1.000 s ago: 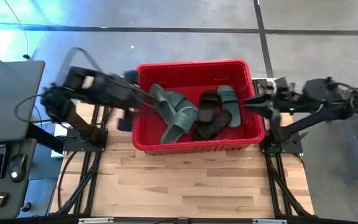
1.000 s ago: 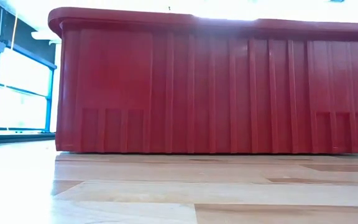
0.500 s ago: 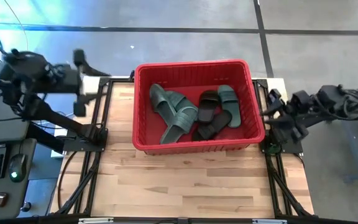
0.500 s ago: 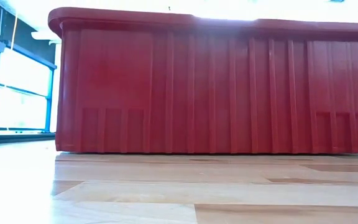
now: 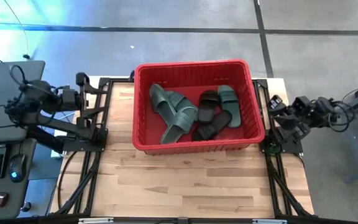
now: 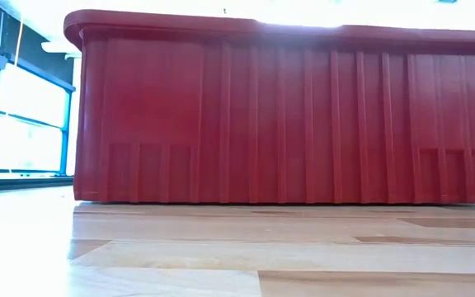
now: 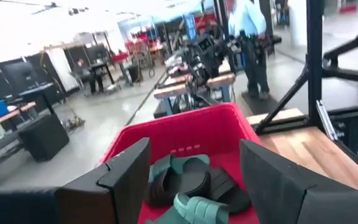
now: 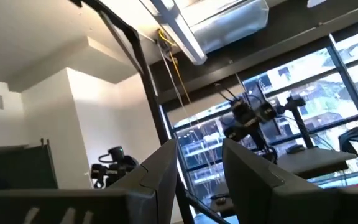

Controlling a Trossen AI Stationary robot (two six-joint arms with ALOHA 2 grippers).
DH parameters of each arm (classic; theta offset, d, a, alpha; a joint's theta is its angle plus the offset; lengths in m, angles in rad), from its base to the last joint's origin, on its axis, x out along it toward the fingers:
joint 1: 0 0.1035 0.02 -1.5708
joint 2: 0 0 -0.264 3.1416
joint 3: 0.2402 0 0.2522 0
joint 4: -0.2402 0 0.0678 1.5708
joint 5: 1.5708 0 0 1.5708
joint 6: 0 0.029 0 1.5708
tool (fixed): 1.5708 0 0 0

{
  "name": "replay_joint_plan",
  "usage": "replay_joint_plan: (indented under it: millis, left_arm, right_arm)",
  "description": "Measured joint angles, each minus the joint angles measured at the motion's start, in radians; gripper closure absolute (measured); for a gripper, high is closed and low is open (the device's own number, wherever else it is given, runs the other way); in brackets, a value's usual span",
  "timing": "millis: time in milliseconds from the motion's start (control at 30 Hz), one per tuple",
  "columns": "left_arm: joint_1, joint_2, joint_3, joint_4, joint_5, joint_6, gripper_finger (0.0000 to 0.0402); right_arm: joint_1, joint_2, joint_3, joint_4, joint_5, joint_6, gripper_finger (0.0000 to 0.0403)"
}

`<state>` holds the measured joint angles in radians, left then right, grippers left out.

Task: Pick and place slides into bin
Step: Return to Home Position

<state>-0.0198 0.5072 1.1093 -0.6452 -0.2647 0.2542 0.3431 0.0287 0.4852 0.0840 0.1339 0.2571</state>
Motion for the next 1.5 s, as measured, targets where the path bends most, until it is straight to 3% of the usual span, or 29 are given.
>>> replay_joint_plan:
  millis: [233, 400, 567, 733, 833, 1500]
  left_arm:
    - [0.000, -0.230, -0.351, 0.270, 0.009, 0.003, 0.0172]
    - [0.000, -0.343, -0.515, 0.357, 0.016, 0.002, 0.0172]
    - [0.000, -0.428, -0.589, 0.365, 0.017, 0.050, 0.0172]
    - [0.000, -0.503, -0.680, 0.525, 0.077, 0.124, 0.0172]
    - [0.000, -0.498, -0.703, 0.539, 0.114, 0.131, 0.0172]
    - [0.000, -0.501, -0.914, 0.542, 0.186, -0.127, 0.0172]
  right_arm:
    - [0.000, -0.022, -0.118, 0.079, -0.013, -0.010, 0.0284]
    - [0.000, -0.022, -0.187, 0.153, -0.014, -0.007, 0.0284]
    - [0.000, -0.022, -0.322, 0.411, -0.085, -0.048, 0.0284]
    - [0.000, -0.024, -0.434, 0.561, -0.065, -0.023, 0.0284]
    - [0.000, -0.024, -0.473, 0.626, -0.056, -0.022, 0.0284]
    - [0.000, -0.017, -0.475, 0.604, -0.020, 0.030, 0.0284]
